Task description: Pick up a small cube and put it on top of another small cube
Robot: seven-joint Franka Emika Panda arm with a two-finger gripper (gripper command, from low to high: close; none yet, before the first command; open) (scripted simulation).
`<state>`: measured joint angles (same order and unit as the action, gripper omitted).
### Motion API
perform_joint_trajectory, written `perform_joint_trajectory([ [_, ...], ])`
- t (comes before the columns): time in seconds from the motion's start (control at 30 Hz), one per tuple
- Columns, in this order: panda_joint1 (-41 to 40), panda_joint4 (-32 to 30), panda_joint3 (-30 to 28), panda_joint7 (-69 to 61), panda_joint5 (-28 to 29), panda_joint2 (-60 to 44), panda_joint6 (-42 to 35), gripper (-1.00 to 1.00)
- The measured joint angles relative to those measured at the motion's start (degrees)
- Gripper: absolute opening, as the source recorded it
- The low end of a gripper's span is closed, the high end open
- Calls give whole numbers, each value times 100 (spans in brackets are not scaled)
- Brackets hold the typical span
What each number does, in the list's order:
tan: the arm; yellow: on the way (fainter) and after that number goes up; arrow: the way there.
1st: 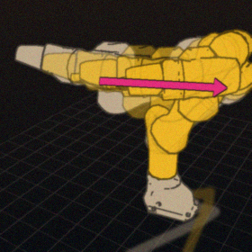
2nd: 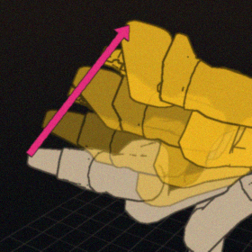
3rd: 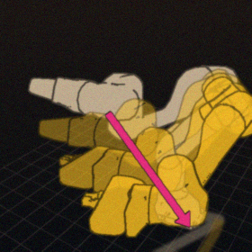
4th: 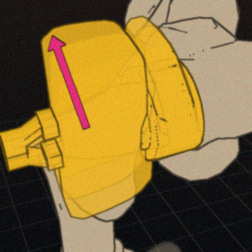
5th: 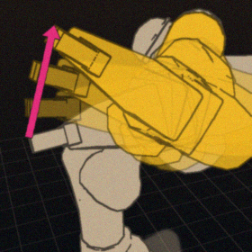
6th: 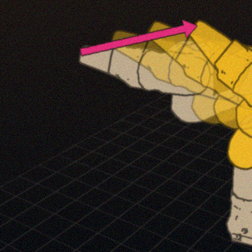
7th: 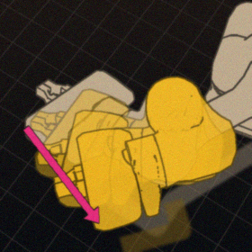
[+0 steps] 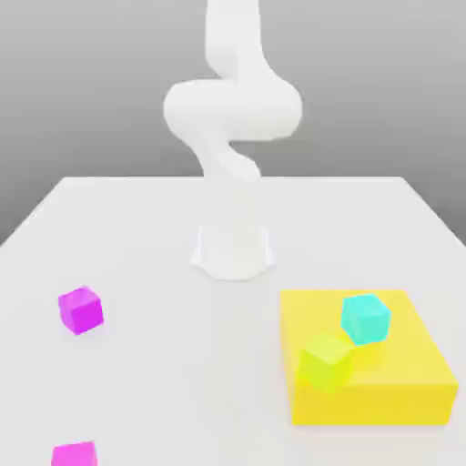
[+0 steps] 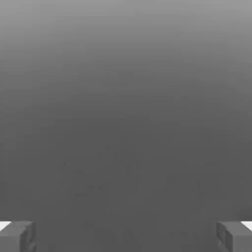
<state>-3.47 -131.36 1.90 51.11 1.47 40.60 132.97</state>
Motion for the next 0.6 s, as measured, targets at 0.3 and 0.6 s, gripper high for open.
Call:
perform_joint_trajectory([
  [0.3, -1062, 156, 516, 2002, 650, -1915, 424, 0],
  [0.6, -1641, 307, 490, 3875, 1161, -3782, 849, 0],
])
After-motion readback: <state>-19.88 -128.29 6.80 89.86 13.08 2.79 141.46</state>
